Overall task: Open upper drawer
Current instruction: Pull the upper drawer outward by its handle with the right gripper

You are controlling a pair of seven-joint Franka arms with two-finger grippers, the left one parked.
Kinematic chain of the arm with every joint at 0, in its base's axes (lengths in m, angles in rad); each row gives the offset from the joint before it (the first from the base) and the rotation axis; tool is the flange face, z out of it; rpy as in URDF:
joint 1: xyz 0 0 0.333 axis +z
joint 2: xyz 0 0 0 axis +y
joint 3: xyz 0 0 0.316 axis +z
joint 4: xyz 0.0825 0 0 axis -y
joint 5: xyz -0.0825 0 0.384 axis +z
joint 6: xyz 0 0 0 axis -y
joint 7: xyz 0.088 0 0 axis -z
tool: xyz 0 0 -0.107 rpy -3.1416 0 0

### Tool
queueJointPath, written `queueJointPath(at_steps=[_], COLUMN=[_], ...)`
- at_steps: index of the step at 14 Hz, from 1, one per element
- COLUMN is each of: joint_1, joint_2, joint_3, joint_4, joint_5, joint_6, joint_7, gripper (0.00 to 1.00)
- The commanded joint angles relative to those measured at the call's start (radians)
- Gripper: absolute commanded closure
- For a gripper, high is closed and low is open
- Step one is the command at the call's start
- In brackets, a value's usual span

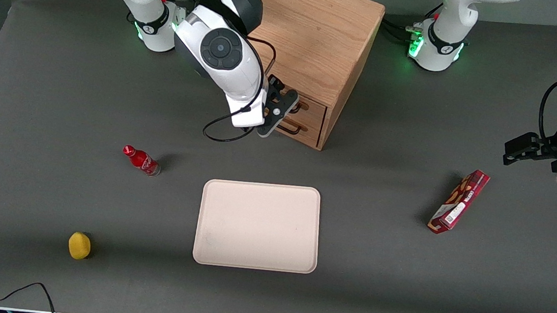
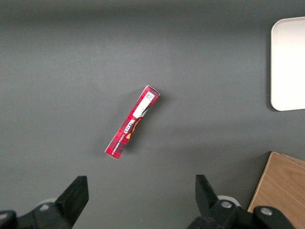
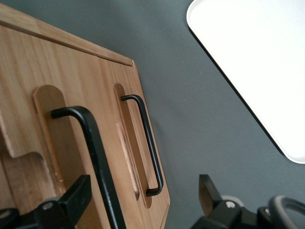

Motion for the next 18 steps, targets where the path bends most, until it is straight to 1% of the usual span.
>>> queueJointPath(at_steps=[1, 8, 9, 10, 12, 14, 17, 18], joint_1=[-0.002, -0.005, -0.005, -0.006, -0.005, -0.006, -0.006, -0.005], joint_2=[0.02, 0.04, 0.046, 0.058, 0.067, 0.076, 0.113, 0.116], joint_3=[0.006, -0.003, -0.005, -0.006, -0.022, -0.034, -0.06, -0.086], joint_4=[0.012, 0.018, 0.021, 0.044, 0.07, 0.093, 0.159, 0.174], joint_5=[-0.045, -0.078, -0.085, -0.11, -0.127, -0.169, -0.176, -0.176], joint_6=[-0.006, -0.006, -0.006, -0.007, -0.013, -0.033, -0.063, -0.063], joint_7=[0.028, 0.022, 0.021, 0.019, 0.016, 0.005, -0.033, -0.054], gripper=[0.0, 0.0, 0.0, 0.0, 0.0, 0.0, 0.0, 0.0])
